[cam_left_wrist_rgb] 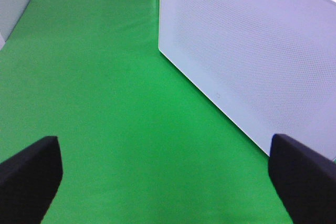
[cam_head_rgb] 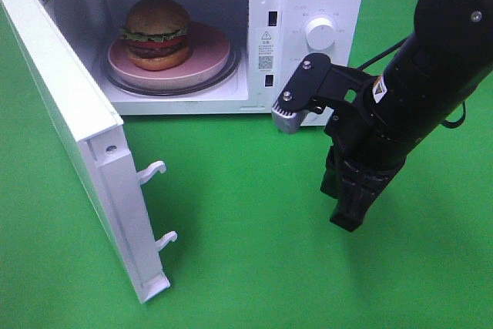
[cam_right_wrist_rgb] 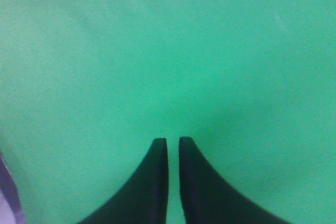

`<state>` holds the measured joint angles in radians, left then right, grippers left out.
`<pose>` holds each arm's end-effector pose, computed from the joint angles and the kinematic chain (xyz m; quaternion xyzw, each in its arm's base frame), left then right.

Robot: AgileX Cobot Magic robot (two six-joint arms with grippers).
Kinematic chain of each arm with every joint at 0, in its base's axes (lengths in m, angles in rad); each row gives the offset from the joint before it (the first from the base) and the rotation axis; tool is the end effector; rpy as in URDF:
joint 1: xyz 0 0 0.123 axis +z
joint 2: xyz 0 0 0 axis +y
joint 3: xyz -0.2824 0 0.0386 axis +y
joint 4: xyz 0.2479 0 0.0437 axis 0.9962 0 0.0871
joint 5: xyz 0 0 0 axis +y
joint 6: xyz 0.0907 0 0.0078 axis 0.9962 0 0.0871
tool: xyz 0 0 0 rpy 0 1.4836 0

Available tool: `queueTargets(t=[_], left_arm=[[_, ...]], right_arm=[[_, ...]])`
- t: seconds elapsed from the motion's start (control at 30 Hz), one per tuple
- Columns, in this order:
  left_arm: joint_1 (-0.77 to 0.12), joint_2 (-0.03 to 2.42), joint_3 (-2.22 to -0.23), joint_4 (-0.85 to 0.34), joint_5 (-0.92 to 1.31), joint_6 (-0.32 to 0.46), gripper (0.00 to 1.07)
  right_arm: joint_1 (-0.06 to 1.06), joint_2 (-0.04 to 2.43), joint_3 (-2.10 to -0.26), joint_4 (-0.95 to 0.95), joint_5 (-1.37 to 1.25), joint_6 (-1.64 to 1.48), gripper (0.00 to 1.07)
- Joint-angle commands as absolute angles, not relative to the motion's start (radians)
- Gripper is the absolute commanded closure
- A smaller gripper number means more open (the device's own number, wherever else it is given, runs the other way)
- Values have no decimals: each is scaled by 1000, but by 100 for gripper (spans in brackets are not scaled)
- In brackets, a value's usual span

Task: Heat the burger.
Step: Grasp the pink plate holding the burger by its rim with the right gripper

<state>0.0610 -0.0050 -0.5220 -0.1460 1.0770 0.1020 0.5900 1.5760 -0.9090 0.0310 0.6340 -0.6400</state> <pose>-0.0087 -0.0122 0.2826 0.0218 0.8479 -0.0298 0.5289 0.2430 0.1647 0.2009 -0.5590 0.8098 0.0068 0.1778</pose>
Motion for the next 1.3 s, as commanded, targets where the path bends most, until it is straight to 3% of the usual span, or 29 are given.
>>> queueTargets(t=[0.03,0.27,0.4,0.43,0.47,0.5,0.53,0.57,0.6,0.63,0.67,0.7,0.8,1.3], left_arm=[[65,-10,-517,-147,1071,97,4],[65,-10,-517,-147,1071,97,4],[65,-10,-517,-147,1071,97,4],[65,-10,-517,-147,1071,97,4],[65,-10,-517,-147,1071,97,4],[65,-10,-517,-147,1071,97,4],[65,-10,-517,-147,1071,97,4],[65,-10,-517,-147,1071,97,4],[65,-10,-517,-147,1071,97,4],[65,-10,-517,-147,1071,97,4],[65,-10,-517,-147,1071,97,4],[65,-10,-517,-147,1071,97,4],[65,-10,-517,-147,1071,97,4],[65,-10,-517,-147,1071,97,4]], right_arm=[[588,1563,-918,25,633,-798,96],[588,1563,-918,0,600,-1087,92],[588,1563,-918,-59,579,-1128,82],[588,1563,-918,-105,573,-1128,73],[588,1563,-918,-105,573,-1128,73],[588,1563,-918,-156,559,-1127,62],[588,1563,-918,-156,559,-1127,62],[588,1563,-918,-186,539,-1123,51],[588,1563,-918,-186,539,-1123,51],[588,1563,-918,-192,510,-1123,39],[588,1563,-918,-192,510,-1123,39],[588,1563,-918,-197,482,-1123,28],[588,1563,-918,-208,445,-1123,18],[668,1614,-1015,-380,325,-981,20]])
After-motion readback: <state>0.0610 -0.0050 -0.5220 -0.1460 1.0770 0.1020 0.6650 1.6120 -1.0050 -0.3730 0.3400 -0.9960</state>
